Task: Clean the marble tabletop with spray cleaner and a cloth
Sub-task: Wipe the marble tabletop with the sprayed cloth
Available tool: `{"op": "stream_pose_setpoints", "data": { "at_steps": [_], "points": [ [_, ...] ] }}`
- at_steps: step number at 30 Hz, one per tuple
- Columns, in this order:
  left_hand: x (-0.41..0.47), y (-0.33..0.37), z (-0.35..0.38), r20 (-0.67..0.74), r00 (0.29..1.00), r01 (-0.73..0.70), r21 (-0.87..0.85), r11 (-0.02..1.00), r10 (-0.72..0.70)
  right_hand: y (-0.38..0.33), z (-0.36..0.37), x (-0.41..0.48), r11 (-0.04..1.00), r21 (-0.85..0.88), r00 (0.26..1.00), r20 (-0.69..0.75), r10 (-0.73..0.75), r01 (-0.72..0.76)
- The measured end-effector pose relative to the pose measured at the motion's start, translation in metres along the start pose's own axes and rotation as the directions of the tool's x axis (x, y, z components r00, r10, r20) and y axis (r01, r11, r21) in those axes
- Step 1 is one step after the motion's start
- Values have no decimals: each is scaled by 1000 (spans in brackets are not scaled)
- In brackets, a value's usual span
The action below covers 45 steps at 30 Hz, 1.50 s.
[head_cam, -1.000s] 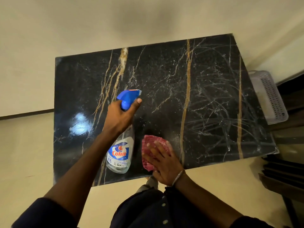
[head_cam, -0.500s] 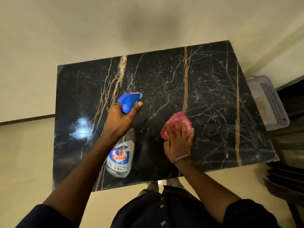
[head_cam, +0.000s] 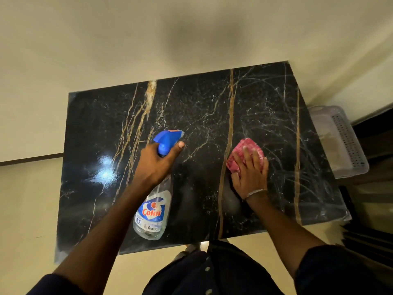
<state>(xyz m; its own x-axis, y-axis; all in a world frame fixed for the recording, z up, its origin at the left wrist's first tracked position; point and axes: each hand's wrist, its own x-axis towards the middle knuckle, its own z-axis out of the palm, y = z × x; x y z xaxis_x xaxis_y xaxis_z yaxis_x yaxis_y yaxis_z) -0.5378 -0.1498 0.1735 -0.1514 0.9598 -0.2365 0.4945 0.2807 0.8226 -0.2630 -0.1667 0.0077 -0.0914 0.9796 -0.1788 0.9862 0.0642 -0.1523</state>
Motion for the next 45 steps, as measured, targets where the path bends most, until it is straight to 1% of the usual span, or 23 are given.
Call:
{"op": "stream_pose_setpoints", "data": {
  "at_steps": [2,4,7,11,13,14,15,17,18,20,23,25,27,30,31,33,35,37,38,39,41,43,45],
  "points": [
    [-3,3,2,-24,1000,8,-5,1000,-8,-23,2,14,987,54,988,-23,155,-154],
    [-6,4,1,-49,998,36,-12,999,-37,-55,7,21,980,85,983,-31,181,-177],
    [-10,2,-2,-87,993,76,18,997,-74,-102,15,24,998,55,1000,12,-11,11],
    [-13,1,-3,-104,990,103,32,994,-99,-141,20,27,961,5,957,82,-277,277],
    [-11,-1,-6,-94,989,120,26,992,-117,-131,19,30,934,-30,933,83,-351,355],
    [-9,-1,-7,-86,988,130,18,991,-128,-118,18,31,939,-38,939,64,-338,341],
    [-7,-2,-8,-75,988,140,9,990,-139,-101,17,32,961,-31,961,32,-275,276],
    [-1,-2,-9,-57,989,140,11,990,-139,-64,13,33,999,4,998,-37,-42,43],
    [4,-2,-9,-48,991,129,19,991,-128,-47,10,34,997,27,996,-57,72,-70],
    [12,-2,-11,-21,995,94,25,995,-93,-30,4,38,975,66,974,-66,217,-213],
    [23,-1,-19,15,998,58,23,998,-59,-58,5,45,917,112,920,-47,389,-382],
    [28,-3,-28,27,998,51,14,999,-51,-96,9,50,895,149,900,-51,432,-421],
    [33,-7,-35,33,998,52,14,999,-53,-137,14,55,937,136,946,5,323,-321],
    [40,-16,-48,4,999,38,48,998,-38,-197,21,62,996,90,998,63,16,-22],
    [42,-18,-52,-9,999,33,54,998,-32,-212,22,63,995,69,994,75,-80,75],
    [46,-23,-60,-21,999,38,53,998,-37,-221,25,66,979,47,975,92,-202,198],
    [54,-32,-69,-19,999,47,49,998,-46,-208,25,69,961,8,957,95,-275,275],
    [60,-40,-76,3,999,47,55,997,-47,-180,23,70,946,-43,947,54,-318,320],
    [63,-44,-79,18,999,47,50,998,-48,-165,21,70,956,-58,958,24,-286,287],
    [66,-47,-81,32,998,45,42,998,-47,-149,18,69,977,-57,979,-8,-206,205],
    [70,-51,-84,46,998,35,25,999,-36,-118,11,69,999,-28,997,-66,35,-37],
    [73,-56,-87,51,998,21,11,1000,-21,-98,6,73,968,22,965,-82,250,-249],
    [75,-59,-88,50,999,13,-3,1000,-13,-100,6,80,922,77,919,-87,385,-379]
  ]
}}
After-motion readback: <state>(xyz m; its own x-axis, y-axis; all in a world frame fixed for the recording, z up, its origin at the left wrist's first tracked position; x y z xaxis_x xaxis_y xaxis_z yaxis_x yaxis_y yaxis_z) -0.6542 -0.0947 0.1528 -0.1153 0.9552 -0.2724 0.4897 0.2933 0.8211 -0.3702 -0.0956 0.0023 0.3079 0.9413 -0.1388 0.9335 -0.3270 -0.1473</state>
